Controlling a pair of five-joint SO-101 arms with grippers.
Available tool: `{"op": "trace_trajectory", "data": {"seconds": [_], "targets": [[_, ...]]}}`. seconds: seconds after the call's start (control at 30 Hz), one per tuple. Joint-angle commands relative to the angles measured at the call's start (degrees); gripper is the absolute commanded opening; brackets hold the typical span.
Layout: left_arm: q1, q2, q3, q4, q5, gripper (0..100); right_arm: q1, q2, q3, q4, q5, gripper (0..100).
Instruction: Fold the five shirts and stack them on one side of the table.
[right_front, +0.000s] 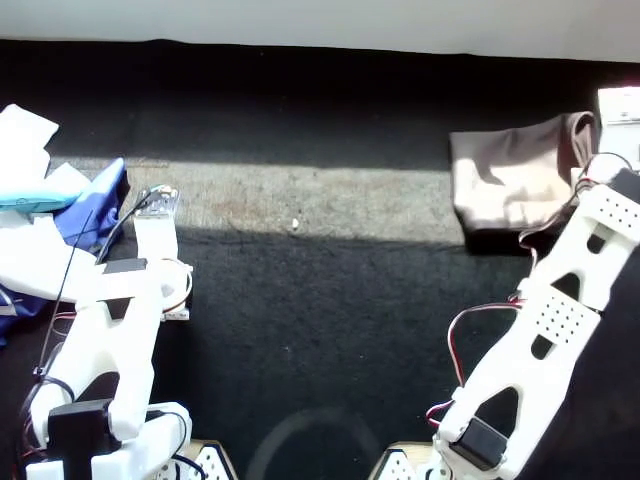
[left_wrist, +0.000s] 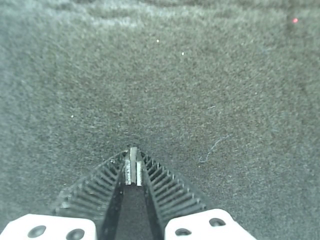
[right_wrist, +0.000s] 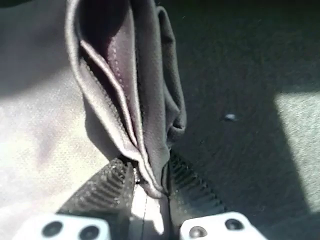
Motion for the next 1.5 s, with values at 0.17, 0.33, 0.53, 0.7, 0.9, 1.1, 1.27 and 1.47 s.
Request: {"op": "trace_trajectory", "data": {"seconds": [0.17, 0.33, 0.53, 0.7, 0.9, 1.1, 1.27, 1.47], "targets": [[-0.7, -0.7, 0.1, -1.3, -0.3, 1, 0.2, 0.6, -2.5, -6.1, 2.5, 1.1], [-0.7, -0.7, 0.1, -1.2, -0.3, 1, 0.6, 0.4, -3.1, -5.8, 2.5, 21.0], [-0.7, -1.3, -0.2, -1.1, -0.4, 1, 2.1, -2.2, -7.5, -1.5, -0.9, 30.0], [-1.7, -4.0, -6.8, 6.3, -0.2, 1, 2.0, -7.1, -11.2, 6.6, -12.1, 30.0], [-7.6, -12.9, -23.7, 27.3, -0.5, 3, 0.8, -15.7, -11.3, 21.3, -16.3, 30.0], [-21.8, -15.2, -30.6, 31.2, -0.2, 31, -0.7, -22.5, -11.3, 27.1, -16.8, 30.0], [-32.7, -15.0, -31.1, 30.8, -0.5, 29, -3.0, -28.8, -10.9, 34.3, -16.8, 30.0], [-30.5, -14.3, -28.6, 26.9, -0.4, 29, -2.9, -35.6, -10.8, 34.4, -16.8, 30.0]]}}
